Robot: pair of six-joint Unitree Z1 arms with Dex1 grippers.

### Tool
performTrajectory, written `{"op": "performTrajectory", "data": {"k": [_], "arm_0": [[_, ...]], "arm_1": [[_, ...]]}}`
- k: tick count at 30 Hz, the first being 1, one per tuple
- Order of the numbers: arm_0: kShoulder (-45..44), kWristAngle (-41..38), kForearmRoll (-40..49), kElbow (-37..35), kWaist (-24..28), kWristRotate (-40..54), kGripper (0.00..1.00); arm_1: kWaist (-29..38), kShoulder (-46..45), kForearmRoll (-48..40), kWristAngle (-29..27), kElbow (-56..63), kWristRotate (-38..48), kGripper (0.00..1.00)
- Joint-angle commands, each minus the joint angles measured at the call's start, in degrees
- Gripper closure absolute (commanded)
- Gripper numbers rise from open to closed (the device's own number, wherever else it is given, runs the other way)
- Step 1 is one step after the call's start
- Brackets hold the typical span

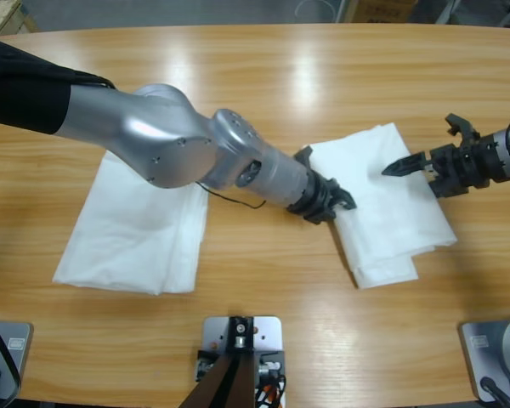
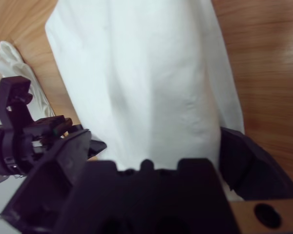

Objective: Fold clothes

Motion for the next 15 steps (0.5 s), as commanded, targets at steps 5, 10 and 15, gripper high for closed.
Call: {"op": "performTrajectory", "data": {"k": [5,10,15], "arm_0": [[1.95,4.63,1.71,1.08,-1.48,0.04,1.000],[-0.36,6.05,8.13,3.82,-1.18,0.50,1.000],[-3.48,7.70,8.78,9.92,1.81,0.34,1.000]], "arm_1": [[-0.33,0.97,-1.64,1.21,1.87,0.64,0.000],[-0.24,-2.47,-2.51,-8.22,5.14,9.99,0.000],[1.48,-2.49,-6.58,-8.30,9.33,14.53,0.000]]}}
